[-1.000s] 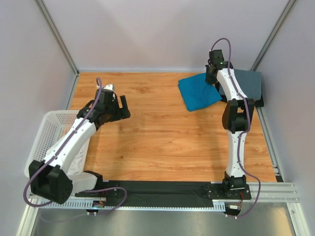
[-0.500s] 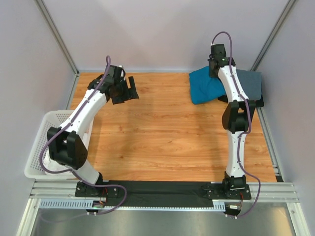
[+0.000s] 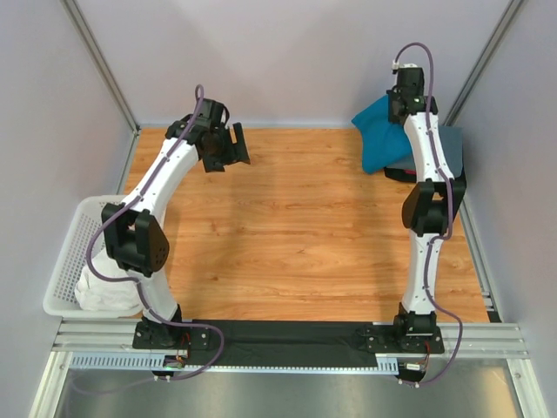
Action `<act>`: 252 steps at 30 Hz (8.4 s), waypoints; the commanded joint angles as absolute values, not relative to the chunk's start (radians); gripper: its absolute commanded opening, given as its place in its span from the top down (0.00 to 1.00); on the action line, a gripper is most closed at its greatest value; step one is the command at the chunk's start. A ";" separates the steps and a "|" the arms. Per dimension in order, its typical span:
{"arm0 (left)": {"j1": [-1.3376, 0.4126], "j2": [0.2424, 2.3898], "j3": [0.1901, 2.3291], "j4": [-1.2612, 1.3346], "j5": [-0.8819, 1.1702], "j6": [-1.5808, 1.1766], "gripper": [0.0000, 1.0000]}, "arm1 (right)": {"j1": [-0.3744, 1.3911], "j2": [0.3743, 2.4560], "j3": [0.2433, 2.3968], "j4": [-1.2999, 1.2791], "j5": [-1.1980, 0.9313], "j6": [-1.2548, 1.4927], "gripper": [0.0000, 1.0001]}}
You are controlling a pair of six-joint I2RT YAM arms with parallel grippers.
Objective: Fold and stack the t-shirts
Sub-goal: Neatly place the folded tshirt to the corner
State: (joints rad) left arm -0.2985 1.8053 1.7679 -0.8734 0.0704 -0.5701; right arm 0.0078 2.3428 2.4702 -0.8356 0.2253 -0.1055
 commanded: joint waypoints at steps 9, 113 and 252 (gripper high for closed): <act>-0.244 1.933 1.977 -0.933 0.120 -0.581 0.13 | -0.117 2.238 2.545 -0.746 0.239 -0.135 1.00; -0.212 1.758 1.764 -0.738 0.210 -0.494 0.13 | -0.339 1.885 1.488 -0.339 0.238 0.838 0.17; -0.196 1.862 1.875 -0.775 0.291 -0.385 0.12 | 0.057 2.137 1.959 -0.692 0.319 -0.247 1.00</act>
